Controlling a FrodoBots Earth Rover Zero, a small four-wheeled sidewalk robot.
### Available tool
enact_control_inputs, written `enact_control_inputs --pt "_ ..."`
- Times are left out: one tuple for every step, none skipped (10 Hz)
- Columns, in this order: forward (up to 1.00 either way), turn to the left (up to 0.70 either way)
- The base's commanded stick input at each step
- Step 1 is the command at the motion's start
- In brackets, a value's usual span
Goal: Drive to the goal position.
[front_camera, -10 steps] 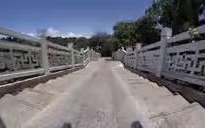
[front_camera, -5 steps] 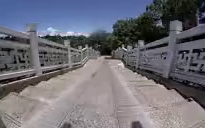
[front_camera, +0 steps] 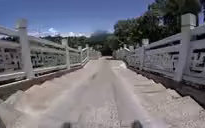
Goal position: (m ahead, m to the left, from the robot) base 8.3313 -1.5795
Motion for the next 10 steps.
enact_control_inputs --pt "0.7 0.0" --pt "0.7 0.0" --pt "0.7 0.0" --pt "0.7 0.0" --pt "0.7 0.0" --pt "0.7 0.0" --pt "0.7 0.0" --pt "0.7 0.0" --pt "0.7 0.0" --pt "0.7 0.0"
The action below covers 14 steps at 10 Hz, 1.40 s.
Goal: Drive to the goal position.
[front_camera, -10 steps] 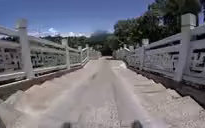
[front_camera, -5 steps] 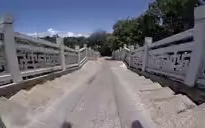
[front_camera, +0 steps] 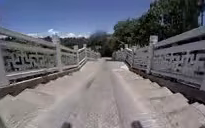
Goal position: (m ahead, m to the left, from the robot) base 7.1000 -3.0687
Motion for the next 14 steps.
enact_control_inputs --pt "0.7 0.0" --pt "0.7 0.0" --pt "0.7 0.0" --pt "0.7 0.0" --pt "0.7 0.0" --pt "0.7 0.0" --pt "0.7 0.0" --pt "0.7 0.0" --pt "0.7 0.0" --pt "0.7 0.0" --pt "0.7 0.0" --pt "0.7 0.0" --pt "0.7 0.0" --pt "0.7 0.0"
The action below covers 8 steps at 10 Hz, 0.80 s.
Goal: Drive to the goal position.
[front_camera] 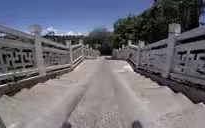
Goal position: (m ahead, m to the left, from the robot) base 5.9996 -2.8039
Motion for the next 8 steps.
enact_control_inputs --pt "0.7 0.0" --pt "0.7 0.0" --pt "0.7 0.0" --pt "0.7 0.0" --pt "0.7 0.0" --pt "0.7 0.0" --pt "0.7 0.0" --pt "0.7 0.0"
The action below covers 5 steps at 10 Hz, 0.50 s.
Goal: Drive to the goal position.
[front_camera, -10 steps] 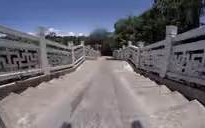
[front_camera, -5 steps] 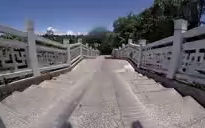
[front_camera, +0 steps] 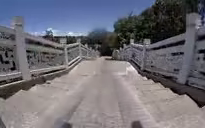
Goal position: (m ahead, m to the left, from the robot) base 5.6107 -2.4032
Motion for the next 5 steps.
enact_control_inputs --pt "0.7 0.0" --pt "0.7 0.0" --pt "0.7 0.0" --pt "0.7 0.0" --pt "0.7 0.0"
